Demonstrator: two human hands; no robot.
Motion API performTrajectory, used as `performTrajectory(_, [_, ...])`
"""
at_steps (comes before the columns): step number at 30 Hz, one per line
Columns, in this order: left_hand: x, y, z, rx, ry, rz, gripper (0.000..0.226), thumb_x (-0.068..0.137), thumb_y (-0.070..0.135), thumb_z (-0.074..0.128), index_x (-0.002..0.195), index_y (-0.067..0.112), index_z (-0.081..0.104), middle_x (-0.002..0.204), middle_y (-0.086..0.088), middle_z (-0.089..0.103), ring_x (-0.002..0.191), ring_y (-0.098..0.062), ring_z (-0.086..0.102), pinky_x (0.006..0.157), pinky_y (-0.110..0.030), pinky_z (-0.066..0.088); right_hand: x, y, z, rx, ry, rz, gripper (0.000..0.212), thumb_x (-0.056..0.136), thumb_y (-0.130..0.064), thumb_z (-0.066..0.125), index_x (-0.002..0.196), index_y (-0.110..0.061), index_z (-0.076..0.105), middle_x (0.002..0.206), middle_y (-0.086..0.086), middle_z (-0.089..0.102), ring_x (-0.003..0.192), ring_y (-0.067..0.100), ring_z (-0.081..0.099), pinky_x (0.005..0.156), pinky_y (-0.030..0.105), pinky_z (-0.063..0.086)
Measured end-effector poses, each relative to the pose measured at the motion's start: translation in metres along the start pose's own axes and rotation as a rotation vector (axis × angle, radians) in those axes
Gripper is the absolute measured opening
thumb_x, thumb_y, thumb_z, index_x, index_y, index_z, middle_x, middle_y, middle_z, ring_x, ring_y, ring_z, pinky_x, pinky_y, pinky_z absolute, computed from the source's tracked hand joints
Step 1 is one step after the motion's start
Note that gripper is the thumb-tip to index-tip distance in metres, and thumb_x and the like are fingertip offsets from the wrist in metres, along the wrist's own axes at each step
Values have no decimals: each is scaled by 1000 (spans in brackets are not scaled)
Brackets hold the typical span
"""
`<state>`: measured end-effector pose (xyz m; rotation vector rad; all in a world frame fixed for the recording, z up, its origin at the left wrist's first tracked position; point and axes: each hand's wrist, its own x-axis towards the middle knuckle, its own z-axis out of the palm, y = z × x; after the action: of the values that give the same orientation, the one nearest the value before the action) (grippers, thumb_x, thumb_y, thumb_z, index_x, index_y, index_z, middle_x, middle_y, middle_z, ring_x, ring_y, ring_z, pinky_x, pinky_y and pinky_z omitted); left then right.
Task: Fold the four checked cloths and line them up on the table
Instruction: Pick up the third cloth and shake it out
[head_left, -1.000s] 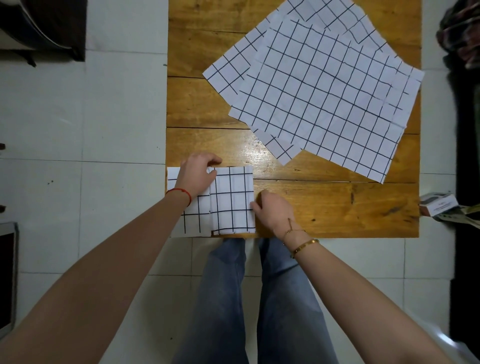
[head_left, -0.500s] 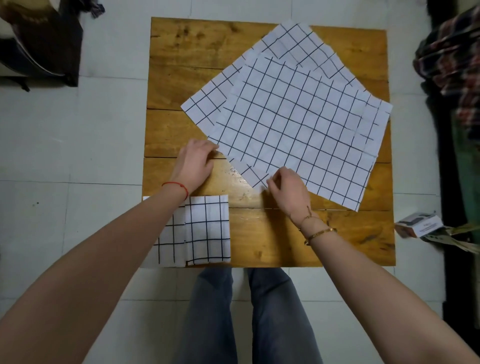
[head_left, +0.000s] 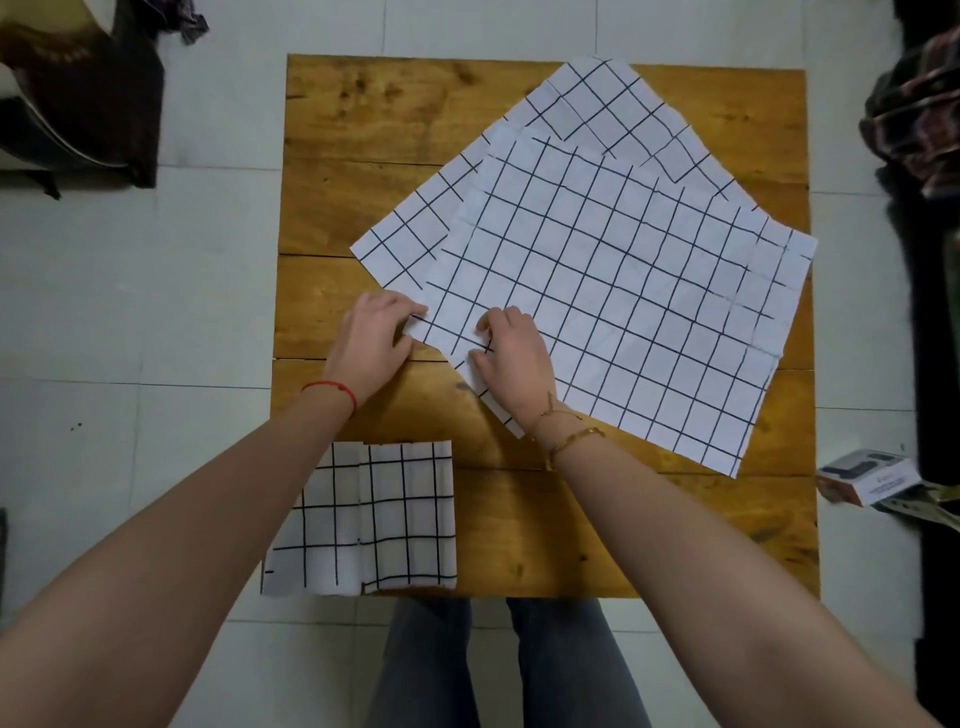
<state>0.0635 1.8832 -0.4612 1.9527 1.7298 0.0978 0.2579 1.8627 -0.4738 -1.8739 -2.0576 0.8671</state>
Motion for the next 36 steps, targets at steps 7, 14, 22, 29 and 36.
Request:
performTrajectory(7, [3, -8, -1, -33, -56, -5, 38, 91, 13, 61, 126, 25, 60, 126, 5, 56, 122, -16, 41, 105, -32, 34, 2, 4, 13, -74, -19, 10, 27, 81, -11, 69, 104, -8, 56, 105, 10, 54, 95, 25, 48, 79, 34, 45])
performTrajectory(14, [3, -3, -2, -72, -64, 15, 38, 90, 10, 60, 126, 23, 61, 124, 6, 57, 119, -15, 42, 99, -25, 33, 3, 12, 9, 12, -5, 22, 5, 88, -4, 59, 88, -9, 58, 91, 6, 55, 86, 22, 49, 73, 34, 46])
performTrajectory(22, [2, 23, -12, -159, 24, 159, 33, 82, 6, 66, 107, 27, 68, 117, 7, 53, 113, -13, 40, 97, -30, 38, -16, 20, -42, 422, 9, 140, 3, 90, -15, 62, 88, -14, 60, 86, -2, 62, 79, 11, 52, 68, 11, 38])
performTrajectory(29, [8, 75, -41, -257, 106, 288, 8, 86, 28, 66, 90, 23, 70, 103, 8, 62, 107, -16, 47, 94, -35, 39, -43, 22, -97, 399, 66, 87, 23, 85, -28, 67, 104, -22, 56, 97, -10, 55, 92, 7, 50, 77, 16, 38])
performTrajectory(36, [1, 145, -73, -240, 63, 416, 18, 84, 45, 57, 87, 31, 66, 84, 21, 59, 92, -8, 52, 88, -42, 43, -61, -3, -163, 110, 264, -197, 35, 87, -46, 65, 101, -14, 59, 91, -4, 57, 86, 11, 48, 77, 21, 38])
